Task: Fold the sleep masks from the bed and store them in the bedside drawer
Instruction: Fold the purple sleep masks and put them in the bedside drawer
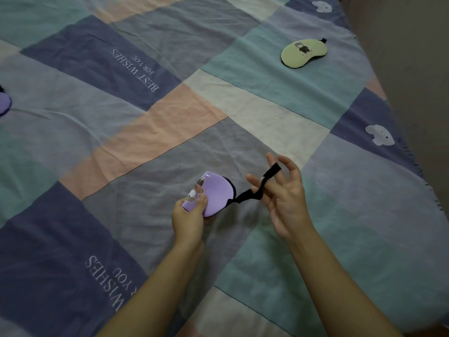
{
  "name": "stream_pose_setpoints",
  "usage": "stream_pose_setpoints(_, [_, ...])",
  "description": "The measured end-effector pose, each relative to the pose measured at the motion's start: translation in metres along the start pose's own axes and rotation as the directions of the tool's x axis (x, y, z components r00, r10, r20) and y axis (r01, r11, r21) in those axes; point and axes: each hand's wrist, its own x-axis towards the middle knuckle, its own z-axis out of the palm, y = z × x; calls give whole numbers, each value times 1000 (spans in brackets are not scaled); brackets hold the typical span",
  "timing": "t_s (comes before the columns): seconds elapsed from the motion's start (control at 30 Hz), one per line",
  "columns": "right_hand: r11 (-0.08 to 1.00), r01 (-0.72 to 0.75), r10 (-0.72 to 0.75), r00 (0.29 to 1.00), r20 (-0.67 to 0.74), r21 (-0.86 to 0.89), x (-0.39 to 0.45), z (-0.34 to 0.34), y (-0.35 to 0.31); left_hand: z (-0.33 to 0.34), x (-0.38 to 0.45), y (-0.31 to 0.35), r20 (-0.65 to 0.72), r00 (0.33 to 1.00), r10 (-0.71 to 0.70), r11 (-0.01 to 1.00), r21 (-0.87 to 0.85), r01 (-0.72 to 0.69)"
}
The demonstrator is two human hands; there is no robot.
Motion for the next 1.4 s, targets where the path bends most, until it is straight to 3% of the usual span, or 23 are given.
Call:
stream_pose_setpoints(0.1, [998,-19,20,1000,7,-67,-3,-15,7,2,-2,11,92,996,-20,984,-174,35])
stream_pose_setpoints(0.17, [974,-71,80,996,36,-215,-5,-20,11,3,-6,18,187,982,-26,969,-237,71])
stream_pose_setpoints(0.3, [909,-53,117,984,131,-414,-10,-18,10,-3,-6,25,389,921,17,992,-119,32])
stream_pose_setpoints(0.43, [842,23,93,978,186,-539,-12,-11,1,-7,-2,39,499,865,56,998,-61,-29])
stream_pose_setpoints(0.67, [849,64,0,993,121,-525,-15,4,9,10,-26,39,539,842,-40,885,-371,280])
stream_pose_setpoints(0.87, [854,154,-122,988,96,-497,-23,6,23,16,-34,29,386,923,10,981,-183,66])
stream_pose_setpoints(1.07, [878,153,-111,987,118,-453,-19,4,7,4,-39,45,613,789,-40,984,160,-74])
stream_pose_setpoints(1.27, [795,229,-113,966,234,-561,-21,7,-1,1,-37,56,684,718,-127,943,308,-127])
stream_pose_setpoints(1.4, [795,180,-58,973,224,-579,-19,6,0,0,-39,58,711,689,-140,924,344,-167])
